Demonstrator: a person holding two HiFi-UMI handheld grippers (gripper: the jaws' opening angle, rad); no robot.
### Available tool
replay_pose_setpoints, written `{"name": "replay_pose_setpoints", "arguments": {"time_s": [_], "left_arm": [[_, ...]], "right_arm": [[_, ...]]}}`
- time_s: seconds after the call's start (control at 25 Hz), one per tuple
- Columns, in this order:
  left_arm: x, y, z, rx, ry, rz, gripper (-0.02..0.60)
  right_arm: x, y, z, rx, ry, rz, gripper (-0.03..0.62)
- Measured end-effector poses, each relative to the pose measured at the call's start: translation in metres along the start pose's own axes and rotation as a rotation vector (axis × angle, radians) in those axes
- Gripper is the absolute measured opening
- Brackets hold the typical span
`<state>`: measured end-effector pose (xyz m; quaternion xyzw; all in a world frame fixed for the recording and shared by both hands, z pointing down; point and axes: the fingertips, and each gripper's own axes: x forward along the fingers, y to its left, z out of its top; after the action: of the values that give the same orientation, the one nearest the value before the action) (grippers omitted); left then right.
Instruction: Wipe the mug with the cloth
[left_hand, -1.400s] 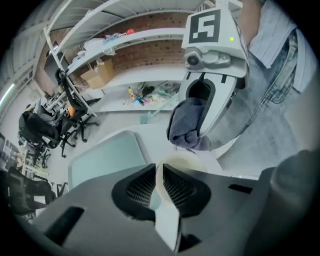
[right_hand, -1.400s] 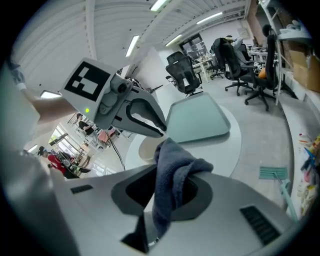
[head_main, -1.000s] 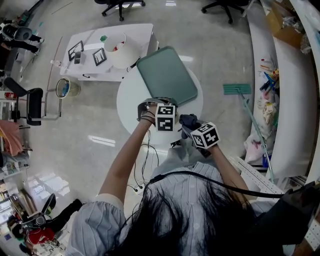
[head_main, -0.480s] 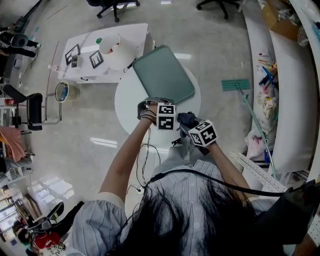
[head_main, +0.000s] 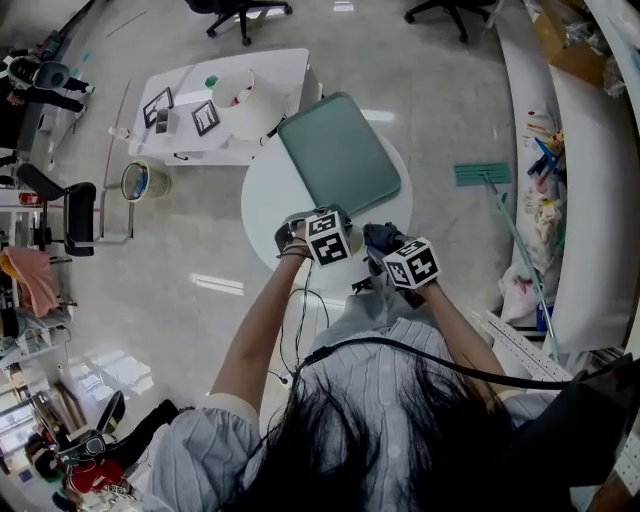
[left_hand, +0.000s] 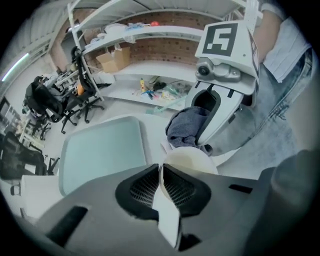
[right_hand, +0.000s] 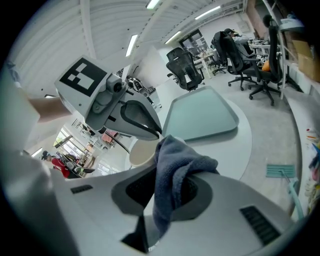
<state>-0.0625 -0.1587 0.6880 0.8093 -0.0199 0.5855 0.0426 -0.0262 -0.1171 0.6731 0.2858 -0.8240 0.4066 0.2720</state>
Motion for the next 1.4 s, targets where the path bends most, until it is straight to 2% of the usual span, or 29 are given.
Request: {"name": "replay_pose_setpoints", "arguments": {"time_s": [0.24, 0.76, 1.08, 1.32, 1.4], "left_arm": [[-0.007, -0.001, -0.010, -0.181, -0.052, 0.032, 0.043], [-0.016, -0.005, -0.029, -0.578, -0.127, 0.157, 0.043], [-0.022, -0.008, -0.042, -0.914, -0.204, 0.221, 0.043], [-0.025, -0.008, -0.047, -1.063, -0.235, 0.301, 0.043], [-0.025, -0.009, -0.047, -1.137, -0.254, 0.321, 0.043]], "right_arm": [[0.005, 0.004, -0.002, -0.009, 0.020, 0.005, 0.080], [0.008, 0.010, -0.005, -0.035, 0.043, 0.007, 0.080], [0.008, 0.014, -0.005, -0.033, 0.038, 0.010, 0.080], [0.006, 0.015, -0.006, -0.031, 0.037, 0.012, 0.080], [0.006, 0.014, -0.007, -0.030, 0.036, 0.011, 0.080]]}}
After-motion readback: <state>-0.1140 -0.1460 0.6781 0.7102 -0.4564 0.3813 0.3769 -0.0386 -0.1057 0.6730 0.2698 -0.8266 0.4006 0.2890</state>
